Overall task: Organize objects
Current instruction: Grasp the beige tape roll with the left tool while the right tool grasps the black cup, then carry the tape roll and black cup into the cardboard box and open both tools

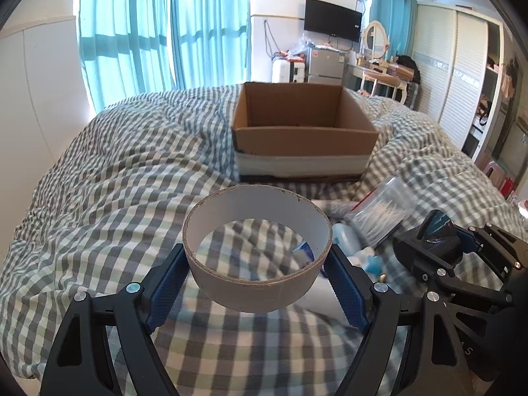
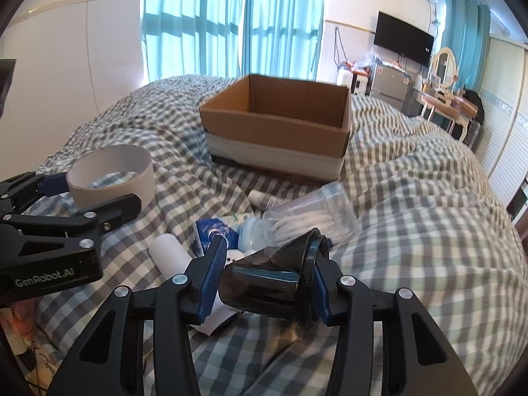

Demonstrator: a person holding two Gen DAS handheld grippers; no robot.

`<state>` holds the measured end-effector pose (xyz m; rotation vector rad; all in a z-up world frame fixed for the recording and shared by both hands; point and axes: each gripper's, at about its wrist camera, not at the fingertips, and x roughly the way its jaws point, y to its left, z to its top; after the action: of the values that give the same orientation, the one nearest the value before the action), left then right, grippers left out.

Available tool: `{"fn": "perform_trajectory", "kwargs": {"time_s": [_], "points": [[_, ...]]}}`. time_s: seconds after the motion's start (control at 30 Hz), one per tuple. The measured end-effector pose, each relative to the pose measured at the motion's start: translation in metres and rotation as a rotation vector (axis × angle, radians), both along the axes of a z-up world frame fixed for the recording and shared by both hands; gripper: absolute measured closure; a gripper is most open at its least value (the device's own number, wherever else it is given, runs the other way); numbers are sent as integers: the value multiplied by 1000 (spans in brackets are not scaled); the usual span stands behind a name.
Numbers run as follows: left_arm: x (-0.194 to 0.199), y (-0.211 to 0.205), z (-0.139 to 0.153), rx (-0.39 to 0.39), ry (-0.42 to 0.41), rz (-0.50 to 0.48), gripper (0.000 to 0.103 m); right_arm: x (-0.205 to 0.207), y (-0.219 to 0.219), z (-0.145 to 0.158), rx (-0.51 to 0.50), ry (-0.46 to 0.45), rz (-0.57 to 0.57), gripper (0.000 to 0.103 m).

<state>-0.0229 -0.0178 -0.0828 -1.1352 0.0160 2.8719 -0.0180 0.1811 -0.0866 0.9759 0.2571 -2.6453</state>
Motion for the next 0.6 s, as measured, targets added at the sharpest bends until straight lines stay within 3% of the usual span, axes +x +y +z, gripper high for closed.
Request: {"fn": "perform_trajectory", "kwargs": {"time_s": [0.3,0.6], "points": [[-15,6,36,55,59,-67,19,-17,19,38,-84,13,81,57],[-67,11,76,21,84,-172,19,-57,22,94,-16,110,195,57]]}}
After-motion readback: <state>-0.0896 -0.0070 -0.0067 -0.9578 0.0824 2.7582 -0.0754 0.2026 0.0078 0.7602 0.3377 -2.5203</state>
